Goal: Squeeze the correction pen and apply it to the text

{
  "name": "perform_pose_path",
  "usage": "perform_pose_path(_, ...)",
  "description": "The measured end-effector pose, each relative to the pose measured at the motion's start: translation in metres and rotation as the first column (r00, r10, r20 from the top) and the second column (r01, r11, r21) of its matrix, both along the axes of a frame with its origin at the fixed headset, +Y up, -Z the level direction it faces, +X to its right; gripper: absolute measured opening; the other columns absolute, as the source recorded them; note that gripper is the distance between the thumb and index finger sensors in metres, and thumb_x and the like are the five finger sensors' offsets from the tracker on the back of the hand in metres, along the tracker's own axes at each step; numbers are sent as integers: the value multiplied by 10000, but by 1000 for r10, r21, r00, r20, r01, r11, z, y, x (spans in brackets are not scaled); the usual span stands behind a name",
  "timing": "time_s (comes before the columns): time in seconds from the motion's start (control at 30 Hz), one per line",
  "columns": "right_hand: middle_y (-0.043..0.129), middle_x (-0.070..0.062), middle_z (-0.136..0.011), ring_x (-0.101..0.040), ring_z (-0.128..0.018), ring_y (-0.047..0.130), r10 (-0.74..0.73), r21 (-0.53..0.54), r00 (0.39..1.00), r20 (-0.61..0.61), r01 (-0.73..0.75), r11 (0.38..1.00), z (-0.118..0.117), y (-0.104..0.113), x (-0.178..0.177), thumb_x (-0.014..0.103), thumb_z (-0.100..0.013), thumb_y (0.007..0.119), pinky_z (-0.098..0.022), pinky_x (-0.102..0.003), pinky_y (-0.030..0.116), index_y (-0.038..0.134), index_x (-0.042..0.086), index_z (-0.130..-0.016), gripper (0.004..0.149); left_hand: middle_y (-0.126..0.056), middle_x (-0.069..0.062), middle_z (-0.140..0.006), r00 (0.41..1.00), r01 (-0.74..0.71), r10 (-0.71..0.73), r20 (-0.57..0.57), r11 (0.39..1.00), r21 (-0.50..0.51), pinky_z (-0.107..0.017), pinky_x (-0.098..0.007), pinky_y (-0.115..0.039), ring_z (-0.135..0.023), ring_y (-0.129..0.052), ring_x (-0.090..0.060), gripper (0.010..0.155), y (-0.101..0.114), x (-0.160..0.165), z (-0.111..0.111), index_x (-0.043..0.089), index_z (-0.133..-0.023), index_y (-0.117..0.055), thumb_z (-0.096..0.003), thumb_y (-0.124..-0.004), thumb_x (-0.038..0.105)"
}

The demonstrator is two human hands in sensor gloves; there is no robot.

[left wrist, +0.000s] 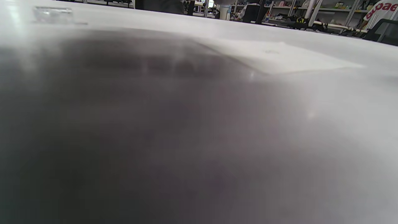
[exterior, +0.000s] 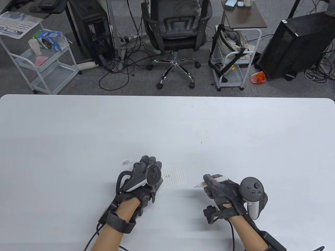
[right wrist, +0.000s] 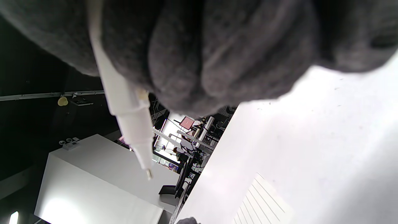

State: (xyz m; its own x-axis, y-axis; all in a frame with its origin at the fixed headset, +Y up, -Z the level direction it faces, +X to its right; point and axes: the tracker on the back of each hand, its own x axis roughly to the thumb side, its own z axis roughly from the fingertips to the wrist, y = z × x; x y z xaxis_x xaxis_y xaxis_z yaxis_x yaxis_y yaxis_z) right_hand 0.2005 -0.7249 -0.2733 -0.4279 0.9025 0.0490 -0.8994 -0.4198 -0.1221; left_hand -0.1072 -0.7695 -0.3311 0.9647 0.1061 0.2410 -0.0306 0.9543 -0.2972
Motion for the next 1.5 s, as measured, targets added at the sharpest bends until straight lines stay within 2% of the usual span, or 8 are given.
perform_pose_path(0.17, 1045, -33, -328, -225, -157, 997, 154, 47, 988, -12, -153, 987, -4, 5, -12, 582, -419, 816, -284, -421, 887, 946, 199, -470, 407, -271, 8, -1198, 999, 49, -48, 25, 998, -39, -809, -504, -370, -1119, -250, -269, 694, -8, 5, -5, 308, -1067, -327, -449, -532, 551)
perform_pose_path(0.43, 1047, -34, -311, -226, -143, 993, 523, 179, 852, -24, -511, 841, -29, 25, -71, 572, -413, 815, -279, -418, 888, 948, 198, -457, 400, -113, -3, -1175, 999, 25, -15, 48, 977, -212, -823, -474, -285, -1121, -165, -277, 671, -21, 11, -10, 305, -1053, -202, -494, -516, 504)
perform_pose_path(0.57, 1045, -37, -305, -227, -138, 988, 594, 181, 804, -36, -579, 795, -54, 17, -112, 567, -412, 812, -277, -419, 886, 947, 197, -453, 396, -66, 4, -1169, 999, -6, 19, 50, 968, -250, -821, -470, -230, -1117, -107, -272, 657, -24, 9, -10, 310, -1048, -177, -508, -507, 485)
perform_pose_path(0.67, 1045, -48, -292, -238, -128, 981, 638, 193, 767, -71, -617, 763, -67, 7, -140, 545, -409, 809, -270, -426, 884, 951, 186, -437, 387, -77, -35, -1172, 998, 37, -25, 59, 976, -215, -826, -486, -244, -1122, -129, -308, 652, -24, 8, -11, 289, -1053, -186, -516, -504, 477)
perform_pose_path(0.77, 1045, -49, -283, -236, -123, 975, 690, 184, 722, -57, -671, 718, -79, 2, -146, 544, -402, 815, -269, -423, 884, 952, 187, -428, 383, -85, -55, -1167, 998, -7, 21, 59, 971, -238, -824, -497, -241, -1118, -118, -332, 649, -22, 11, -8, 271, -1052, -202, -520, -520, 464)
perform_pose_path(0.97, 1044, -62, -290, -248, -130, 971, 631, 128, 773, -71, -620, 774, -87, -15, -148, 532, -403, 822, -280, -430, 878, 952, 176, -432, 380, -71, -52, -1164, 998, -13, 29, 61, 969, -247, -824, -493, -227, -1116, -106, -322, 653, -22, 10, -8, 263, -1048, -186, -521, -514, 465)
perform_pose_path(1.17, 1043, -64, -294, -250, -135, 970, 617, 127, 783, -87, -605, 786, -89, -22, -154, 529, -406, 821, -283, -430, 879, 951, 176, -435, 378, -44, -45, -1160, 998, -4, 20, 61, 966, -257, -820, -490, -206, -1112, -73, -316, 657, -22, 11, -7, 257, -1043, -154, -520, -495, 463)
perform_pose_path(1.5, 1042, -67, -284, -251, -129, 967, 645, 155, 761, -72, -630, 761, -88, -21, -156, 523, -406, 822, -280, -428, 880, 950, 169, -428, 378, -26, -38, -1159, 998, -11, 27, 59, 964, -267, -818, -489, -189, -1111, -67, -307, 659, -23, 10, -7, 259, -1042, -141, -521, -490, 463)
